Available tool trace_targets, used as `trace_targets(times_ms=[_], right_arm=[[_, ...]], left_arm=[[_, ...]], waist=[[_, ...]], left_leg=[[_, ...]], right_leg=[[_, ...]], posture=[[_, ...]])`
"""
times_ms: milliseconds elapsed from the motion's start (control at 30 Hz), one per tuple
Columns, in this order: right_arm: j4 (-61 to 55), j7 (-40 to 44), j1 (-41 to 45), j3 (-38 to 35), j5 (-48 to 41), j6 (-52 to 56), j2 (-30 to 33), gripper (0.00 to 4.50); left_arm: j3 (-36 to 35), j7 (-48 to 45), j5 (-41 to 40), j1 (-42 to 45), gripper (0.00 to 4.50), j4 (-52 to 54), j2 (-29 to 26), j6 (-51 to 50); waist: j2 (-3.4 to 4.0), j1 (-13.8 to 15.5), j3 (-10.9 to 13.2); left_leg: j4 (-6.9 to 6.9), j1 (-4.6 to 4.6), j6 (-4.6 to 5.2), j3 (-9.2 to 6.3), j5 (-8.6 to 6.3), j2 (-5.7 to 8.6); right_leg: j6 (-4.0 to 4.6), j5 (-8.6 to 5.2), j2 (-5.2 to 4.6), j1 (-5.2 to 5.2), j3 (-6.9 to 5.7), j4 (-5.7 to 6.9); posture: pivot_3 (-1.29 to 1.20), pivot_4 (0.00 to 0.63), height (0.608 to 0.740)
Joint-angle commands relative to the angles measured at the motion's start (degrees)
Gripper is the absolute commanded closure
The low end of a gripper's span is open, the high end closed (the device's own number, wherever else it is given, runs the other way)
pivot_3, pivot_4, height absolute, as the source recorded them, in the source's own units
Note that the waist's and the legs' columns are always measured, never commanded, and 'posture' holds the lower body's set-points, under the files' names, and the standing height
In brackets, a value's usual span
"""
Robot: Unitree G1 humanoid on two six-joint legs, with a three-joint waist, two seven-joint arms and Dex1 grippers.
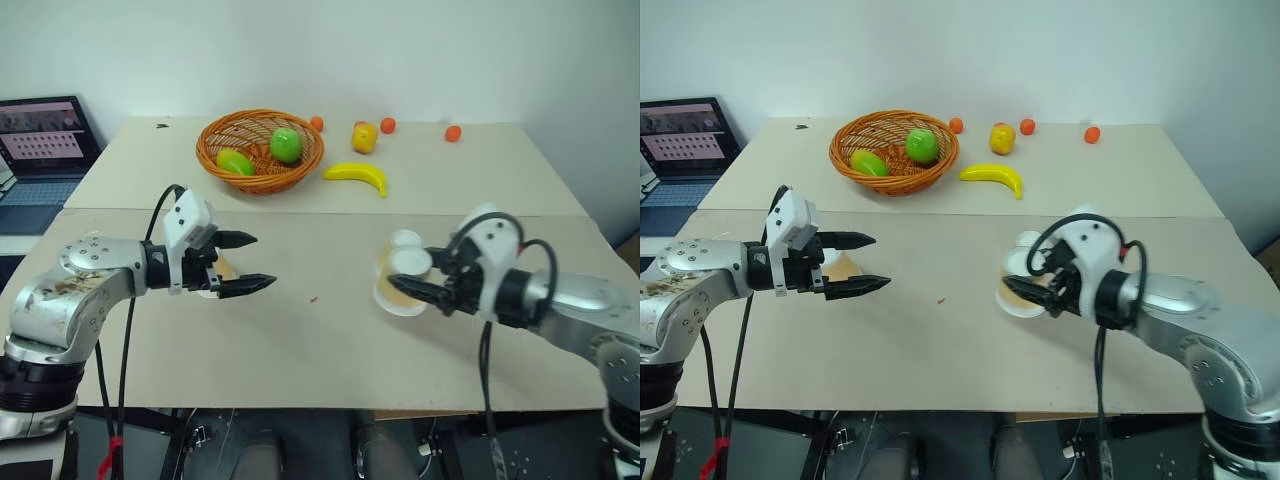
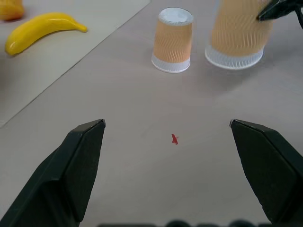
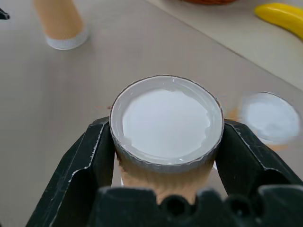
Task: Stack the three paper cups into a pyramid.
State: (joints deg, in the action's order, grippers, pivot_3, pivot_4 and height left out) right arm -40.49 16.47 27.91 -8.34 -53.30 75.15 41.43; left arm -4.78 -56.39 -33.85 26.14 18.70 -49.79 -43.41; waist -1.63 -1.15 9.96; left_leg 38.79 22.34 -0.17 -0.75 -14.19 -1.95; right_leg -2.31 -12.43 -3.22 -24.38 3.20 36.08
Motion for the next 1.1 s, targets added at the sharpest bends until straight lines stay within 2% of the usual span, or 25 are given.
trace_targets(times_ms=[33,200,533,633,800,1100], right_arm=[[0.4,-2.6,3.4,1.8,-0.4,2.6,-2.1,1.72],[4.9,-4.9,7.3,7.6,3.8,2.1,-6.9,1.72],[10.3,-2.8,9.3,17.9,13.4,-5.2,-13.2,1.72],[11.1,-1.6,9.5,19.1,15.3,-6.6,-13.4,1.72],[15.2,-0.3,9.5,23.1,20.6,-12.8,-17.7,1.72],[17.1,2.1,7.8,25.2,25.1,-16.8,-20.9,1.72]], left_arm=[[-1.9,0.5,-0.9,0.7,0.0,2.3,0.0,1.3],[0.0,-1.5,-1.1,2.2,0.0,3.8,-1.4,0.5],[-0.5,-2.1,-3.9,1.2,0.0,7.5,-2.7,-2.6],[-0.3,-1.9,-4.2,1.3,0.0,7.8,-3.0,-2.8],[-0.1,-1.9,-5.7,1.8,0.0,8.0,-3.1,-3.3],[0.9,-2.3,-5.5,3.6,0.0,7.0,-2.9,-2.8]], waist=[[0.0,0.1,0.0],[-0.01,0.1,0.0],[-0.01,-0.2,0.0],[-0.01,-0.2,0.0],[-0.01,-0.5,0.0],[-0.01,-1.0,0.0]], left_leg=[[0.0,0.0,0.0,0.0,0.0,0.0],[0.0,0.01,0.0,0.02,0.0,0.01],[-0.02,0.04,0.02,0.02,-0.01,0.0],[-0.02,0.04,0.02,0.02,-0.01,0.0],[-0.02,0.02,0.02,0.02,-0.01,-0.02],[-0.03,0.04,0.02,0.0,-0.01,-0.02]], right_leg=[[0.02,0.02,0.0,0.0,0.0,0.0],[0.14,0.09,0.0,-0.02,0.0,0.01],[0.32,0.19,0.01,-0.1,0.02,0.01],[0.32,0.2,0.02,-0.11,0.01,0.01],[0.31,0.19,0.04,-0.11,0.01,0.03],[0.35,0.21,0.04,-0.12,0.01,0.03]], posture=[[0.0,0.15,0.737],[0.0,0.15,0.737],[0.0,0.15,0.737],[0.0,0.15,0.737],[0.0,0.15,0.737],[0.0,0.15,0.737]])
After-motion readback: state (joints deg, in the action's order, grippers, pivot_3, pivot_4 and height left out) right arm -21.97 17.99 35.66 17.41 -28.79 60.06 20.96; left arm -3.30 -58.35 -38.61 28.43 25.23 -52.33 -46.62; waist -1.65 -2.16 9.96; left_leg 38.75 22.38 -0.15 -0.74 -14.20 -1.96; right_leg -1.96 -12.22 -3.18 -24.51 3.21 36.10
